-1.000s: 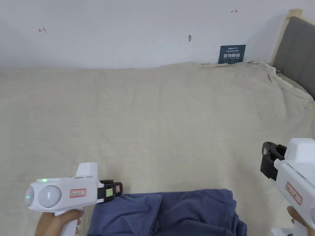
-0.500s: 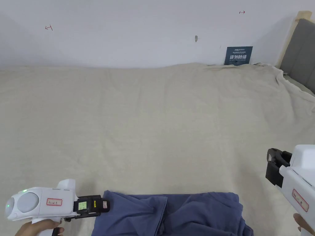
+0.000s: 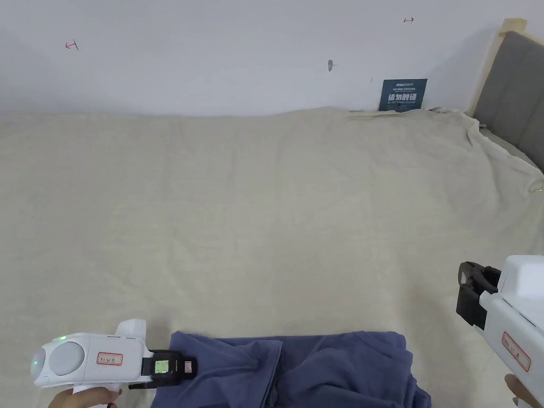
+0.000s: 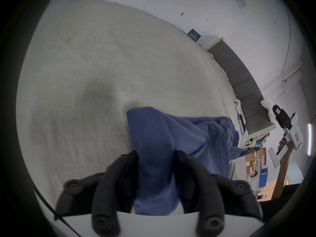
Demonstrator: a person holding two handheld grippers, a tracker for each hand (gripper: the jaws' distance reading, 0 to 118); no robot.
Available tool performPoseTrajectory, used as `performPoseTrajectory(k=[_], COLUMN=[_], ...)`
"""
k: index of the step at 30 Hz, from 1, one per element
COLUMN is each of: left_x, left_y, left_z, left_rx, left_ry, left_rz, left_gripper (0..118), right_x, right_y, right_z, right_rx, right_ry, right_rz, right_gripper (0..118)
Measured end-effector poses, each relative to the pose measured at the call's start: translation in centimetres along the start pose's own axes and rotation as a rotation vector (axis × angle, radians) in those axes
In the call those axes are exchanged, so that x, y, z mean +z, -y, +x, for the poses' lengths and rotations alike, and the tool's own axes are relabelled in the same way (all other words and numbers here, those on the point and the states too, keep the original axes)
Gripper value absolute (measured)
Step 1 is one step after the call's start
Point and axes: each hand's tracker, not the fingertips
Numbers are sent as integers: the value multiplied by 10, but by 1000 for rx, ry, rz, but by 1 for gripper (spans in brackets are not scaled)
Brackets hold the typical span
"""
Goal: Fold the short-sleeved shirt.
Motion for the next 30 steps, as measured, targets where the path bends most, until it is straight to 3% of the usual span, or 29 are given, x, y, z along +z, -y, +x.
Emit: performPoseTrajectory(k=[2, 5, 14, 23, 30], left_x=[2, 8, 40, 111, 138], left_y=[0, 3, -3, -8, -12], left_z=[-2, 1, 3, -14, 35], left_rx=[7, 4, 3, 17, 68], left_ry=[-9, -2, -20, -218, -304], left_rz=[1, 8, 22, 52, 53], left_gripper=[22, 14, 9, 9, 9], right_x=[0, -1, -1, 0, -1], right_y=[0, -1, -5, -6, -6], right_z=[0, 0, -2, -5, -7], right_rx=[-1, 0, -1, -1, 0], right_ry=[-3, -4, -20, -35, -49], right_rz=[2, 3, 15, 24, 25], right_gripper=[0, 0, 0, 0, 0])
